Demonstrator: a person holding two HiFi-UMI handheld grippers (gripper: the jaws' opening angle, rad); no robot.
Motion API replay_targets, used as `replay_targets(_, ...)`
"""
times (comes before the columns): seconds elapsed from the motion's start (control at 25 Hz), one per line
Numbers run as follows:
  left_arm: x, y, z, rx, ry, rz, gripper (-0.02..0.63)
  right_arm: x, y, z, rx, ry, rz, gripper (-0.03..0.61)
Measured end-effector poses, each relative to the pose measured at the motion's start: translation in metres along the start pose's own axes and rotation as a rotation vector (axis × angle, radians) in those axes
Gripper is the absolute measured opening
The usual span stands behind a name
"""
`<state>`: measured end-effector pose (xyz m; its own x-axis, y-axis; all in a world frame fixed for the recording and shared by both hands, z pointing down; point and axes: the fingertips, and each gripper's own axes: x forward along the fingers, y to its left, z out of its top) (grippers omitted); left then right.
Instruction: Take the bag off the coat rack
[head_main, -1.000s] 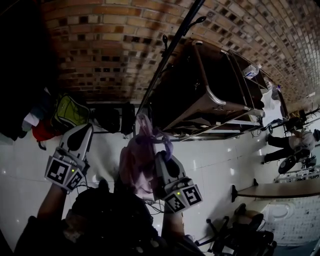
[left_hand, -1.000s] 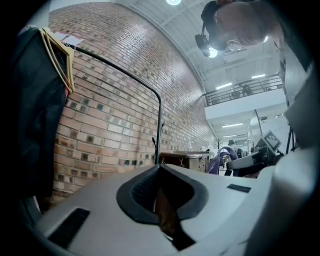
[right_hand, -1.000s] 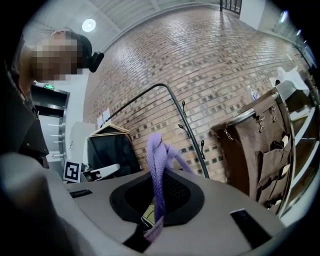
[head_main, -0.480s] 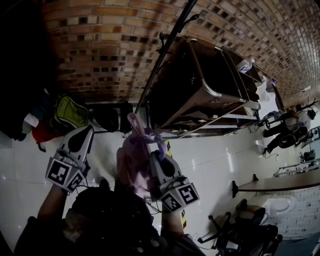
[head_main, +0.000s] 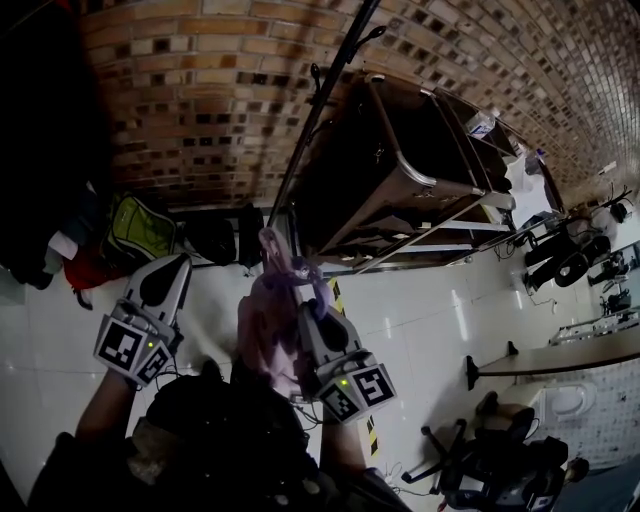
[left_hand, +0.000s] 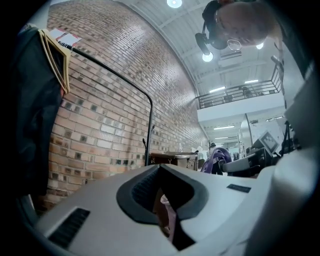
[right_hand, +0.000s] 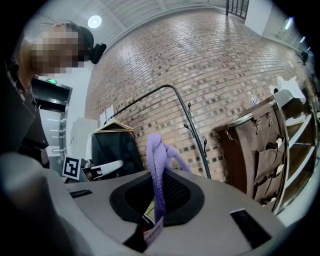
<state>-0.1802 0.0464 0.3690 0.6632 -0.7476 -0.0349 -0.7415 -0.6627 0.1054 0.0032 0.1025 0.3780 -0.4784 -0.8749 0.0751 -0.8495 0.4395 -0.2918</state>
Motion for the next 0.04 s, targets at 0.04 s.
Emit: replay_targets(0.04,0.0001,-0.0008,0.0008,-0.003,-0.004,-0.001,0.023,-0.0003,0.0004,-0.0002,0.001,0.000,-0.001,0.048)
